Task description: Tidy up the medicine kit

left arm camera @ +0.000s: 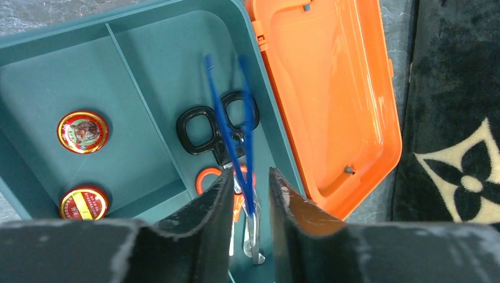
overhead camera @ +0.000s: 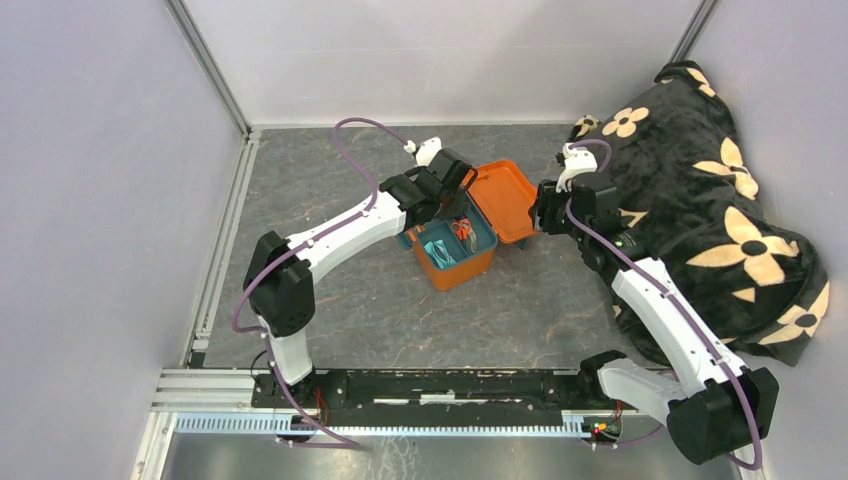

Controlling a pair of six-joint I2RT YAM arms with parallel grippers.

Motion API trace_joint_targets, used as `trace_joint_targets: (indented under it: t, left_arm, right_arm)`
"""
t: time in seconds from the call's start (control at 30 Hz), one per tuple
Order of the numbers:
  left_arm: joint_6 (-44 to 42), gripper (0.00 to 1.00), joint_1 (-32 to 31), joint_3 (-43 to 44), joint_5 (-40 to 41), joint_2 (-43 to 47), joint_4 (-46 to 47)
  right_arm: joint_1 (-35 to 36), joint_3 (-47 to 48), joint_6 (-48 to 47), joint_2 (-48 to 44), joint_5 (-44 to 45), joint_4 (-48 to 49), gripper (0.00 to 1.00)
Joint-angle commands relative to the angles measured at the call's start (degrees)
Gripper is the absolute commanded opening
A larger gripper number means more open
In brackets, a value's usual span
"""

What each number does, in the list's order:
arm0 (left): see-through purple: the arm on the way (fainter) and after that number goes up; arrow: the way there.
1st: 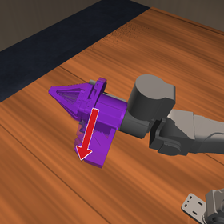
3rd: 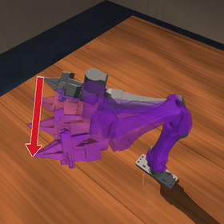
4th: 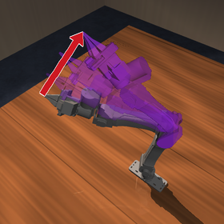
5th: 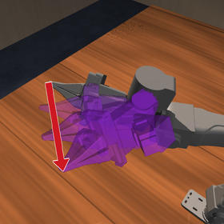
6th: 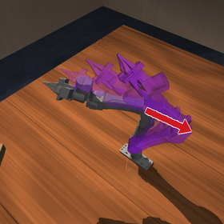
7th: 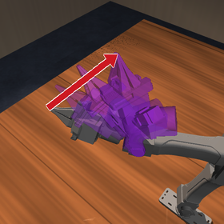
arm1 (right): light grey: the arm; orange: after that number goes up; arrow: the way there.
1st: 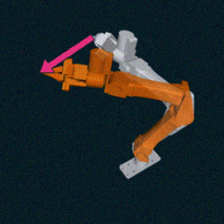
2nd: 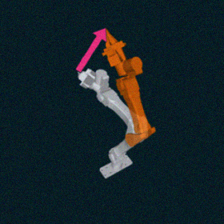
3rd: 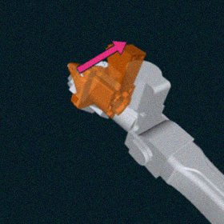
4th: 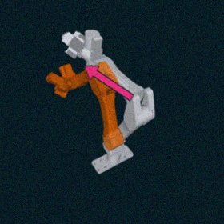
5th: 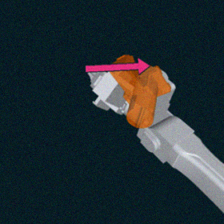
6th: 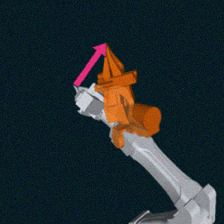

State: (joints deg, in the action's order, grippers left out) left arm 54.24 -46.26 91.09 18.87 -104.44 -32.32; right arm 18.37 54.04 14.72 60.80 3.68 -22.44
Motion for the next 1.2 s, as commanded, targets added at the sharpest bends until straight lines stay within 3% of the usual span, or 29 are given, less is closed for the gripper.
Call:
trace_joint_targets:
  t: [0.0,0.17,0.37,0.6,0.9,1.17]
  left_arm:
    - [2.0,0.38,-0.1,1.0,0.0,1.0,2.6]
    - [0.6,0.53,-0.1,0.8,0.9,3.2,3.2]
    - [-4.2,0.58,-0.1,-1.0,2.2,8.4,4.4]
    - [-9.1,0.66,3.0,-12.0,4.3,19.5,3.6]
    - [-12.2,0.71,14.0,-29.4,-0.2,34.7,1.8]
    - [-19.0,0.79,15.8,-31.5,-12.2,33.7,5.7]
  right_arm:
    - [0.3,-0.5,-0.5,-0.2,1.3,0.1,0.51]
    - [0.3,-0.4,-0.7,0.5,2.2,0.0,0.51]
    - [-0.8,1.2,-2.1,2.7,6.2,-2.1,0.52]
    - [-7.9,5.8,-3.4,9.4,3.0,-3.5,0.51]
    - [-11.0,14.3,-5.4,23.2,3.8,-4.9,0.52]
    - [-13.8,26.5,-11.0,39.7,3.3,-9.9,0.52]
